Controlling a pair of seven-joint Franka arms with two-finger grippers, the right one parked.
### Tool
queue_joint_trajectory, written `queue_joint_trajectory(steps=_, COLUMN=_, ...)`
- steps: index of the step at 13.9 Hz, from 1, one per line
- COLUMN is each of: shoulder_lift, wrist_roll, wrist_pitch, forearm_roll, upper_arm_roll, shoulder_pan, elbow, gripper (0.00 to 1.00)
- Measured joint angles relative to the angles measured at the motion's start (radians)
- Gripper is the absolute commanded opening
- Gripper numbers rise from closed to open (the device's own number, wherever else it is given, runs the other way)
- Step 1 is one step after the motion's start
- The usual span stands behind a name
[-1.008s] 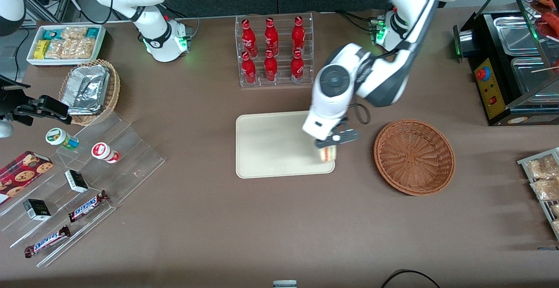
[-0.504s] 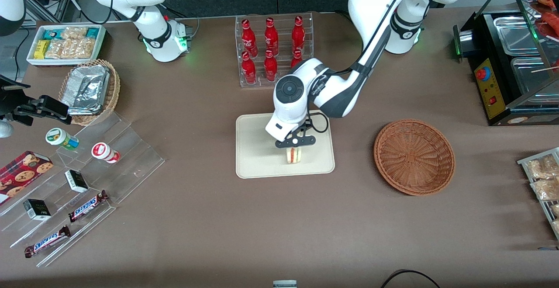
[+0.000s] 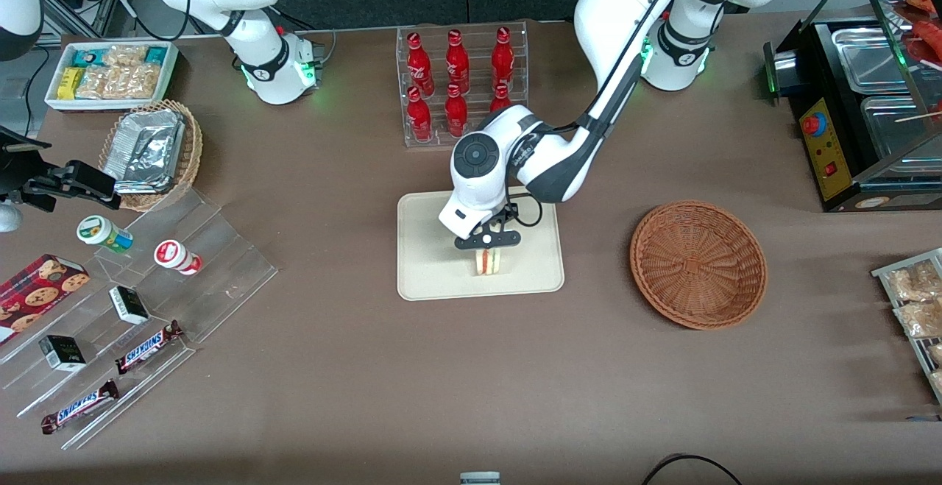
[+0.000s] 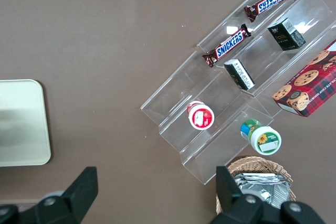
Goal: Place sandwich from basket to tray
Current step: 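Lower the sandwich onto the tray and open the left gripper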
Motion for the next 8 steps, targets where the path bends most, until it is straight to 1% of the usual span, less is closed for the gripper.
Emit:
queue_joint_trajectory(steps=4, shoulder_lift=0.012, wrist_roll=0.000, wrist_pitch=0.000, forearm_roll=0.002, upper_arm_roll=0.001, shoulder_pan=0.000, elbow=0.000, gripper=0.00)
queue_joint_trajectory(steps=5, shoulder_lift=0.013, wrist_roll=0.000, wrist_pitch=0.000, forearm_roll=0.002, upper_arm_roll=0.001, shoulder_pan=0.000, elbow=0.000, gripper=0.13)
queue_joint_trajectory(steps=6, shoulder_lift=0.015, wrist_roll=0.000, wrist_pitch=0.000, forearm_roll=0.002, upper_arm_roll=0.001, shoulder_pan=0.000, elbow=0.000, gripper=0.29)
queue_joint_trajectory(steps=8, shoulder_lift=0.022, wrist_roll=0.000, wrist_pitch=0.000, forearm_roll=0.002, upper_arm_roll=0.001, shoulder_pan=-0.003, elbow=0.000, gripper=0.68)
